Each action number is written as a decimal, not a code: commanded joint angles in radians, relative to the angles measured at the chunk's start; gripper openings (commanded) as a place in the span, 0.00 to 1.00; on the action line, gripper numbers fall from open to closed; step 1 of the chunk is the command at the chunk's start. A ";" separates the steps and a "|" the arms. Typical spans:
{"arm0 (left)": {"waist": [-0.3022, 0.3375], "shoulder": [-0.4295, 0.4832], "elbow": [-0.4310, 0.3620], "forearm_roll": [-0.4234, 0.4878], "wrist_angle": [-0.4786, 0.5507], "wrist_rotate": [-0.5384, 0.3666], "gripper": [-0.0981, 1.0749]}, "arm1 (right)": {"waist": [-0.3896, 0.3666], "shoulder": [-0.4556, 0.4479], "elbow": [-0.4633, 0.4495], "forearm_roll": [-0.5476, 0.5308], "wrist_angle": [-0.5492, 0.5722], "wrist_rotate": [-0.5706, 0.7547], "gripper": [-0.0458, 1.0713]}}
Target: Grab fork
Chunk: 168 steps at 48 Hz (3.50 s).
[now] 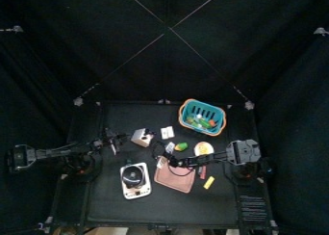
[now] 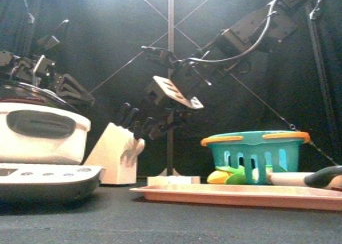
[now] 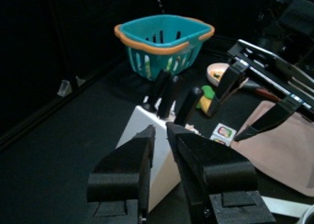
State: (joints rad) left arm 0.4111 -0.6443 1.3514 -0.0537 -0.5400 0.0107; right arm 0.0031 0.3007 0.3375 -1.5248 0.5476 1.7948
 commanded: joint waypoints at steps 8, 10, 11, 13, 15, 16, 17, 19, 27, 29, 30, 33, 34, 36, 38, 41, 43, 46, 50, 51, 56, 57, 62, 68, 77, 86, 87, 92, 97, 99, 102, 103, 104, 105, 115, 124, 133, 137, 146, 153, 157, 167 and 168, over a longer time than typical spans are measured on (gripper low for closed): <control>0.000 0.003 -0.011 -0.002 0.006 -0.002 0.62 | -0.008 -0.003 -0.109 0.225 0.057 0.000 0.84; 0.000 0.002 -0.011 -0.002 0.006 -0.002 0.62 | -0.008 0.003 -0.121 0.250 0.060 0.000 0.84; 0.000 0.002 -0.011 -0.002 0.006 -0.002 0.62 | -0.008 0.008 -0.127 0.261 0.063 0.000 0.84; -0.002 0.002 -0.011 -0.002 0.005 -0.002 0.62 | -0.008 0.017 -0.138 0.282 0.069 0.000 0.84; -0.002 0.002 -0.012 -0.002 0.005 -0.002 0.62 | -0.006 0.026 -0.147 0.305 0.084 0.002 0.84; -0.002 0.002 -0.012 -0.003 0.005 -0.002 0.62 | -0.008 0.029 -0.153 0.316 0.094 0.002 0.84; 0.000 0.002 -0.014 -0.002 0.006 -0.002 0.62 | -0.008 0.034 -0.161 0.327 0.109 0.002 0.84; -0.002 0.002 -0.012 -0.002 0.006 -0.002 0.62 | -0.006 0.040 -0.175 0.337 0.127 0.002 0.84; -0.002 0.003 -0.011 -0.002 0.006 -0.003 0.62 | -0.003 0.072 -0.229 0.353 0.158 0.002 0.84; -0.002 0.002 -0.012 -0.003 0.008 -0.003 0.62 | -0.002 0.078 -0.238 0.351 0.156 0.000 0.83; -0.002 0.003 -0.011 -0.003 0.008 -0.005 0.62 | 0.000 0.081 -0.242 0.350 0.155 0.000 0.83; -0.002 0.003 -0.011 -0.003 0.009 -0.003 0.62 | -0.002 0.087 -0.247 0.348 0.149 0.000 0.83; -0.002 0.003 -0.011 -0.002 0.009 -0.003 0.62 | -0.002 0.089 -0.249 0.348 0.147 0.000 0.83; -0.002 0.002 -0.011 -0.003 0.009 -0.003 0.62 | -0.002 0.091 -0.247 0.348 0.143 -0.002 0.83; -0.002 0.002 -0.011 -0.003 0.011 -0.003 0.62 | 0.000 0.091 -0.242 0.348 0.137 -0.003 0.83; -0.002 0.002 -0.011 -0.002 0.015 -0.003 0.62 | 0.002 0.091 -0.238 0.348 0.124 -0.012 0.83; -0.002 0.002 -0.011 -0.003 0.018 -0.003 0.62 | 0.005 0.089 -0.233 0.348 0.115 -0.014 0.83; -0.002 0.002 -0.011 -0.003 0.021 -0.003 0.62 | 0.008 0.087 -0.224 0.341 0.100 -0.015 0.83; -0.002 0.003 -0.011 -0.002 0.026 -0.003 0.62 | 0.008 0.084 -0.202 0.305 0.089 -0.014 0.83; -0.002 0.003 -0.012 -0.003 0.023 -0.003 0.62 | 0.008 0.084 -0.198 0.296 0.087 -0.012 0.83; -0.002 0.003 -0.012 -0.003 0.026 -0.005 0.62 | 0.008 0.081 -0.187 0.264 0.080 -0.014 0.83; -0.002 0.002 -0.011 -0.002 0.023 -0.005 0.62 | 0.008 0.081 -0.187 0.259 0.080 -0.014 0.83; -0.002 0.003 -0.011 -0.003 0.026 -0.003 0.62 | 0.008 0.080 -0.183 0.233 0.078 -0.012 0.83; 0.003 0.017 -0.012 -0.008 0.026 -0.003 0.62 | 0.008 0.080 -0.183 0.192 0.077 -0.012 0.83; 0.006 0.052 -0.020 -0.028 0.028 -0.003 0.62 | 0.005 0.080 -0.184 0.152 0.072 -0.012 0.83; 0.018 0.106 -0.037 -0.057 0.028 -0.002 0.62 | 0.002 0.080 -0.183 0.147 0.048 -0.012 0.83; 0.018 0.112 -0.040 -0.060 0.028 0.000 0.62 | 0.002 0.080 -0.184 0.147 0.044 -0.012 0.83; 0.023 0.138 -0.051 -0.061 0.028 0.000 0.62 | 0.000 0.083 -0.183 0.143 0.035 -0.014 0.83; 0.023 0.160 -0.061 -0.061 0.028 0.000 0.62 | -0.002 0.086 -0.183 0.135 0.035 -0.014 0.83; 0.023 0.167 -0.064 -0.061 0.028 0.002 0.62 | -0.003 0.086 -0.183 0.132 0.035 -0.014 0.83; 0.023 0.179 -0.067 -0.061 0.028 0.002 0.62 | -0.006 0.087 -0.183 0.124 0.034 -0.014 0.83; 0.023 0.183 -0.067 -0.063 0.028 0.002 0.62 | -0.008 0.087 -0.184 0.121 0.031 -0.014 0.83; 0.023 0.186 -0.069 -0.061 0.028 0.002 0.62 | -0.009 0.087 -0.184 0.120 0.028 -0.014 0.83; 0.023 0.189 -0.071 -0.061 0.028 0.002 0.62 | -0.011 0.089 -0.184 0.118 0.025 -0.014 0.83; 0.023 0.202 -0.080 -0.061 0.028 0.002 0.62 | -0.023 0.089 -0.183 0.106 -0.015 -0.014 0.83; 0.023 0.202 -0.080 -0.061 0.028 0.002 0.62 | -0.037 0.089 -0.173 0.103 -0.034 -0.015 0.83; 0.023 0.202 -0.078 -0.060 0.028 0.002 0.62 | -0.041 0.089 -0.172 0.100 -0.037 -0.015 0.81; 0.023 0.202 -0.080 -0.061 0.028 0.002 0.62 | -0.043 0.089 -0.172 0.094 -0.041 -0.015 0.79; 0.023 0.202 -0.080 -0.061 0.028 0.002 0.62 | -0.044 0.089 -0.175 0.083 -0.067 -0.014 0.72; 0.023 0.202 -0.080 -0.061 0.028 0.002 0.62 | -0.048 0.089 -0.172 0.083 -0.069 -0.014 0.69; 0.023 0.202 -0.080 -0.061 0.028 0.002 0.62 | -0.048 0.089 -0.170 0.083 -0.069 -0.015 0.66; 0.023 0.202 -0.078 -0.061 0.028 0.002 0.62 | -0.048 0.087 -0.170 0.083 -0.069 -0.015 0.61; 0.023 0.202 -0.078 -0.061 0.028 0.002 0.62 | -0.048 0.089 -0.170 0.083 -0.071 -0.015 0.60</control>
State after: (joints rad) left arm 0.4310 -0.4433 1.2931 -0.1150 -0.5093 0.0107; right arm -0.0383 0.4157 0.1749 -1.4373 0.4801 1.7810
